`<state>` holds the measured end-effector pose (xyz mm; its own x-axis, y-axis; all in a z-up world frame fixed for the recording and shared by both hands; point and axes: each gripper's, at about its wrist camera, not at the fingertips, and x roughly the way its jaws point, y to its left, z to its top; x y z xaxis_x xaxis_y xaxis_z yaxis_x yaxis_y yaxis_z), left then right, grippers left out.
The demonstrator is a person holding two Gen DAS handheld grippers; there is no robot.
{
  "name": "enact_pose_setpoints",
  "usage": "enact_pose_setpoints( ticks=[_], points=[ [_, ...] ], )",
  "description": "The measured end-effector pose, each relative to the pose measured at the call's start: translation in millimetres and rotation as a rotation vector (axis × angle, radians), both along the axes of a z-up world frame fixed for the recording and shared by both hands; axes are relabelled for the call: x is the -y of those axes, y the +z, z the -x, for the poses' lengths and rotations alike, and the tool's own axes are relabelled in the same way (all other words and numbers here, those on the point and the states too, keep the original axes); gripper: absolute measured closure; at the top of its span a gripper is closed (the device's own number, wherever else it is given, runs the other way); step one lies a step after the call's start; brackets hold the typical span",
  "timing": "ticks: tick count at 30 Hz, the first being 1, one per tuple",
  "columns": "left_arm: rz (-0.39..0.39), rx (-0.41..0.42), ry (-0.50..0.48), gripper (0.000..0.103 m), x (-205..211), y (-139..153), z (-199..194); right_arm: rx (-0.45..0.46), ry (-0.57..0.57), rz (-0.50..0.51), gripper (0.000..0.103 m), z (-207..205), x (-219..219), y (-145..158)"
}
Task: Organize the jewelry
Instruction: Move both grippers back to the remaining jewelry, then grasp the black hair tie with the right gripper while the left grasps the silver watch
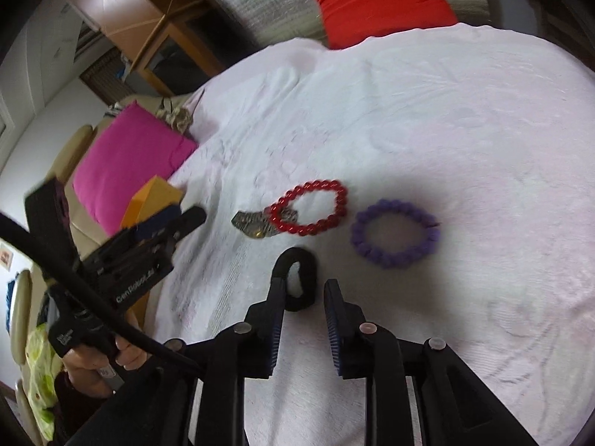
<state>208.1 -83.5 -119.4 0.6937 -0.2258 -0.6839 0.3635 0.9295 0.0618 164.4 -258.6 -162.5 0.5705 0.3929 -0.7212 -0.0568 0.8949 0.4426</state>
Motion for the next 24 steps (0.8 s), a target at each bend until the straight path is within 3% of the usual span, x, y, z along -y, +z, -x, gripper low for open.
enact_pose_setpoints(
  ticks=[3,9,11,13,15,18,20,24],
  points=[
    [0.017,0.003,-0.056,0.037,5.8,-1.3,-2.1,0.004,0.019,0.033,0.079,-5.6,-11.5,-5.5],
    [-0.030,-0.036,-0.138,0.036,17.8,-19.7,-9.1,0.021,0.048,0.142,0.079,-14.7,-27.5,-20.5],
    [-0.038,-0.045,-0.160,0.036,21.0,-24.0,-10.3,0.044,0.059,0.190,0.091,-14.3,-33.4,-20.2],
    [-0.040,-0.054,-0.187,0.043,24.4,-27.4,-9.4,0.044,0.059,0.206,0.092,-14.3,-34.0,-20.2],
    [-0.032,-0.079,-0.214,0.060,27.7,-30.4,-10.1,0.041,0.046,0.196,0.092,-14.1,-30.5,-18.1],
    [-0.037,-0.086,-0.250,0.076,31.3,-33.4,-7.4,0.040,0.017,0.197,0.092,-12.0,-22.4,-13.7],
    [-0.011,-0.141,-0.287,0.088,32.6,-36.3,-7.7,0.022,-0.009,0.176,0.092,-10.9,-14.2,-12.5],
    [-0.036,-0.159,-0.320,0.092,34.1,-36.7,-3.5,-0.020,-0.043,0.124,0.092,-8.3,4.0,-13.5]
  ],
)
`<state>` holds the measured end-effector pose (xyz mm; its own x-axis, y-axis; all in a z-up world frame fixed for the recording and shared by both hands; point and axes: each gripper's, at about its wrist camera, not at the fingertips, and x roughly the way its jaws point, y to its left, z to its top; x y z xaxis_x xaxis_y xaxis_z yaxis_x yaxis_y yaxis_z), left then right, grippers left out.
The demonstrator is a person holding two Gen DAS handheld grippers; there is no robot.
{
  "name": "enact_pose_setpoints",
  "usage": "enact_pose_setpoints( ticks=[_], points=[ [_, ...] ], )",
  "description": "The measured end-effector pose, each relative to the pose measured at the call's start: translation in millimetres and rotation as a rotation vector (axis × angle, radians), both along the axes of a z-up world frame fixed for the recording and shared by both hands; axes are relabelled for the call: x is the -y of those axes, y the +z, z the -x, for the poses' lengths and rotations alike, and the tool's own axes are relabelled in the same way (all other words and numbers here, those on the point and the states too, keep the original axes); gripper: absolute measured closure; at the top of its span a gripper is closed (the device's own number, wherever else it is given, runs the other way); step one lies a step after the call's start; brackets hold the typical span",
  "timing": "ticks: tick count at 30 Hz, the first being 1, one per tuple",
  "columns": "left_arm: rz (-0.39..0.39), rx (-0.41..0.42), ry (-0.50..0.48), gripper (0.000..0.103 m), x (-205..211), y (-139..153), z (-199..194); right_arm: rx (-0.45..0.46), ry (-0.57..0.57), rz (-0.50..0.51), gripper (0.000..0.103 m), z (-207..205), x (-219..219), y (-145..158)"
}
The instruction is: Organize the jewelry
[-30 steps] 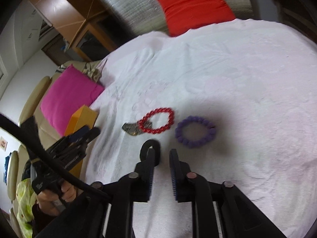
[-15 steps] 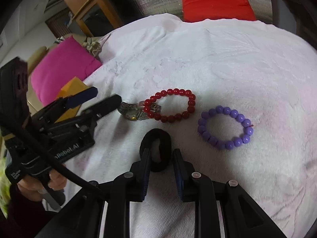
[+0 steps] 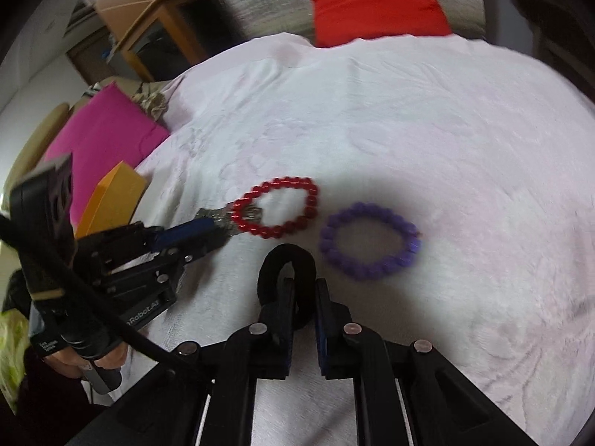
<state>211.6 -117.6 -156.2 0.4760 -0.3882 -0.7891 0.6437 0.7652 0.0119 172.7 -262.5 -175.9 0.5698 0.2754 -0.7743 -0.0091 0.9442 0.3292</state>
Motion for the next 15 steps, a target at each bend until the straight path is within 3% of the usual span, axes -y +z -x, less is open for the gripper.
enact_pose_setpoints(
  ticks=[6,9,12,13,14,15],
  points=[
    [-0.020,-0.027,-0.040,0.098,-3.2,0.4,6.6,-0.024,-0.010,-0.047,0.092,8.9,19.6,1.2],
    [-0.040,-0.007,-0.030,0.098,-8.2,2.1,8.5,-0.024,-0.018,-0.047,0.093,11.7,27.2,1.9],
    [-0.005,0.028,0.002,0.098,-15.8,11.8,6.6,-0.033,-0.033,-0.065,0.093,13.7,36.0,0.5],
    [0.005,0.036,0.017,0.095,-17.0,14.9,5.8,-0.034,-0.035,-0.071,0.093,13.4,37.2,0.5],
    [0.011,0.038,0.031,0.085,-17.4,16.5,4.5,-0.032,-0.037,-0.077,0.093,14.3,38.7,0.8],
    [0.019,0.041,0.037,0.068,-16.9,17.2,3.5,-0.028,-0.039,-0.079,0.093,15.2,39.7,1.7]
  ],
)
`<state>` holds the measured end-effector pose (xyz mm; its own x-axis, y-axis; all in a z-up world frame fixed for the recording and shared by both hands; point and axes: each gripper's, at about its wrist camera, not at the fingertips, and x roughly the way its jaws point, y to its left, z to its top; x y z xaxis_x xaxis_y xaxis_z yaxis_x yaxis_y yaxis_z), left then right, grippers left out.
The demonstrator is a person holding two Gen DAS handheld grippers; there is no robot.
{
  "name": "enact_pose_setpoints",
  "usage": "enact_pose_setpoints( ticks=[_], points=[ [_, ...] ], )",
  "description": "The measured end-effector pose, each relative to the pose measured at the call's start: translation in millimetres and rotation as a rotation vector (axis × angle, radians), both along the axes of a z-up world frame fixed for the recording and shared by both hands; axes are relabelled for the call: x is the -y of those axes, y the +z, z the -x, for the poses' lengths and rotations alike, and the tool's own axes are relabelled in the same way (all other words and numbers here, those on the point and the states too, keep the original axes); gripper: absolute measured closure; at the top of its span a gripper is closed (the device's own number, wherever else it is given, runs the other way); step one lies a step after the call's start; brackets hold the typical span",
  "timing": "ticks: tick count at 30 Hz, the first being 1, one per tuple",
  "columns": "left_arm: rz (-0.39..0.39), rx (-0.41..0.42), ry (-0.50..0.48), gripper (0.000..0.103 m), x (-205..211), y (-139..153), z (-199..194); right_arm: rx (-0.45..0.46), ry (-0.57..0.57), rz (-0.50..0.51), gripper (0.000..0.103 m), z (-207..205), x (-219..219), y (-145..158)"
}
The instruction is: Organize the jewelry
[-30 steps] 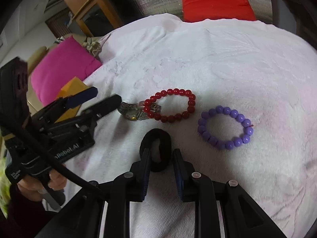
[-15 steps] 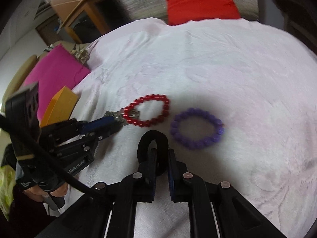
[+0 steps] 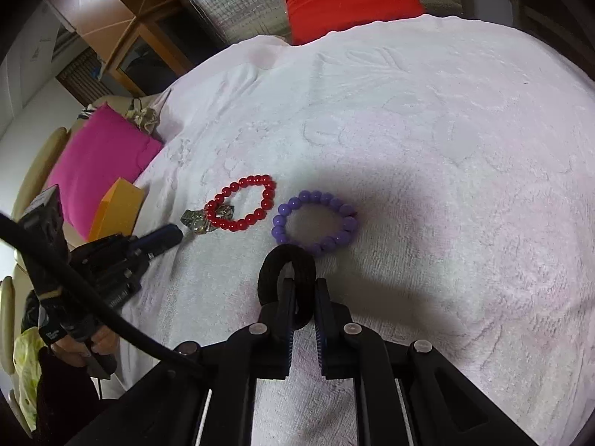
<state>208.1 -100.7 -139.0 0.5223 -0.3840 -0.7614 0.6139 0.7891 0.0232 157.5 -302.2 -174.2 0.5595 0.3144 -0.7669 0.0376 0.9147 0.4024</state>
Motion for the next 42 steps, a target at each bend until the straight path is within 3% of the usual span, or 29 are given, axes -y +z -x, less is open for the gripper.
enact_pose_setpoints(
  ticks=[2,6,18,22,25,26,29,33,42],
  points=[
    [-0.006,0.031,0.015,0.049,3.9,-0.4,0.1,0.005,-0.004,0.000,0.093,1.4,0.9,0.6],
    [-0.009,0.056,-0.035,0.042,16.4,-3.7,-0.3,0.004,-0.012,-0.004,0.093,2.3,4.2,-0.1],
    [-0.061,0.039,-0.100,0.041,39.1,-22.3,-12.2,-0.012,-0.039,-0.017,0.093,0.7,13.1,-4.7],
    [-0.077,0.031,-0.113,0.056,37.2,-19.5,-10.2,-0.013,-0.040,-0.016,0.093,-0.2,14.6,-4.8],
    [-0.072,0.024,-0.103,0.080,30.2,-17.0,-10.1,-0.009,-0.043,-0.014,0.093,-1.4,14.2,-4.0],
    [-0.062,0.008,-0.109,0.095,28.1,-16.5,-10.3,-0.009,-0.044,-0.016,0.093,-1.7,13.8,-3.6],
    [-0.066,-0.017,-0.118,0.099,27.1,-18.3,-6.2,-0.002,-0.040,-0.016,0.092,-2.1,10.9,-1.8],
    [-0.131,-0.012,-0.122,0.100,24.7,-23.0,3.5,0.009,-0.031,-0.010,0.093,-1.4,5.0,0.7],
    [-0.069,0.008,-0.009,0.099,-5.8,-9.3,-3.2,0.010,-0.013,-0.010,0.093,-0.5,-8.9,1.3]
  ],
)
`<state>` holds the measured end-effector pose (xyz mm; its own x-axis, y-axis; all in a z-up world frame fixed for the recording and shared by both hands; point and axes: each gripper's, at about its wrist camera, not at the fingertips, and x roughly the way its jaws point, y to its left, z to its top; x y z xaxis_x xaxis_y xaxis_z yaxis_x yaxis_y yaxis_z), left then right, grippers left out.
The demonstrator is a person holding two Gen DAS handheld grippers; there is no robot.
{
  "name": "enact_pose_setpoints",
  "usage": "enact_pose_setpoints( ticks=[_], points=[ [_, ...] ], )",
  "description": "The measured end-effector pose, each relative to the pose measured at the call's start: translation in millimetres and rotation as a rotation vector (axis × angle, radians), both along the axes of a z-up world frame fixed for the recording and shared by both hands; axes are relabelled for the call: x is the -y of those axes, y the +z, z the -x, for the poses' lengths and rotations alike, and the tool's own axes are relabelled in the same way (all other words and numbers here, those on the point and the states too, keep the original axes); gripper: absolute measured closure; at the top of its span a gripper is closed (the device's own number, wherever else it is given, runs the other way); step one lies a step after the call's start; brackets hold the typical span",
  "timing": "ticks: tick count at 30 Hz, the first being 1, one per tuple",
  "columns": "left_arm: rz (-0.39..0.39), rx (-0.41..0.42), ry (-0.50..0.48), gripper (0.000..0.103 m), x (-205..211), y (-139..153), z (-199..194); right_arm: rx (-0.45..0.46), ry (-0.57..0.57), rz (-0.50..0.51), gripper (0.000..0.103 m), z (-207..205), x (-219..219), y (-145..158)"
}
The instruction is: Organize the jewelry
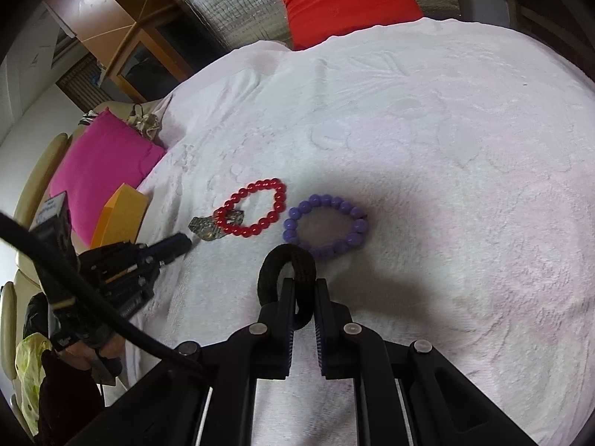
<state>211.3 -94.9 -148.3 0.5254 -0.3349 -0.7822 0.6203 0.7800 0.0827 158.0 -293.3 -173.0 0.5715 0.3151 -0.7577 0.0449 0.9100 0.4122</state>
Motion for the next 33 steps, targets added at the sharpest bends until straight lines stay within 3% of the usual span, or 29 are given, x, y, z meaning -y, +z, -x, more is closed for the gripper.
enact_pose_setpoints(
  ticks=[2,7,9,11,17,22,28,30,33],
  points=[
    [0.004,-0.001,-0.003,0.096,1.4,-1.5,-2.6,-0.005,0.006,-0.005,0.093,-0.3,-2.7,-0.6],
    [0.009,0.011,-0.007,0.075,10.3,-2.8,-10.6,-0.024,0.021,-0.015,0.092,-1.5,-8.5,-5.2],
    [0.028,0.025,-0.029,0.050,15.5,-0.8,-9.0,-0.033,0.028,-0.015,0.092,-2.3,-9.8,-8.0],
    [0.014,0.054,-0.041,0.044,21.8,-1.2,-7.2,-0.039,0.035,-0.016,0.092,-3.1,-10.9,-10.5],
    [-0.023,0.006,-0.077,0.044,31.0,-15.2,-18.4,-0.042,0.039,-0.025,0.092,-3.6,-11.9,-13.7],
    [0.015,-0.035,-0.082,0.045,23.8,-17.1,-26.3,-0.045,0.043,-0.028,0.093,-5.0,-11.9,-14.4],
    [0.031,-0.043,-0.120,0.063,18.7,-12.8,-15.5,-0.044,0.044,-0.022,0.092,-7.6,-12.3,-14.1],
    [0.037,-0.056,-0.130,0.077,16.2,-10.7,-12.0,-0.043,0.045,-0.018,0.093,-8.5,-12.9,-14.0],
    [0.034,-0.083,-0.175,0.085,15.7,-10.2,-1.8,-0.041,0.045,-0.013,0.093,-8.2,-13.5,-14.3]
  ],
)
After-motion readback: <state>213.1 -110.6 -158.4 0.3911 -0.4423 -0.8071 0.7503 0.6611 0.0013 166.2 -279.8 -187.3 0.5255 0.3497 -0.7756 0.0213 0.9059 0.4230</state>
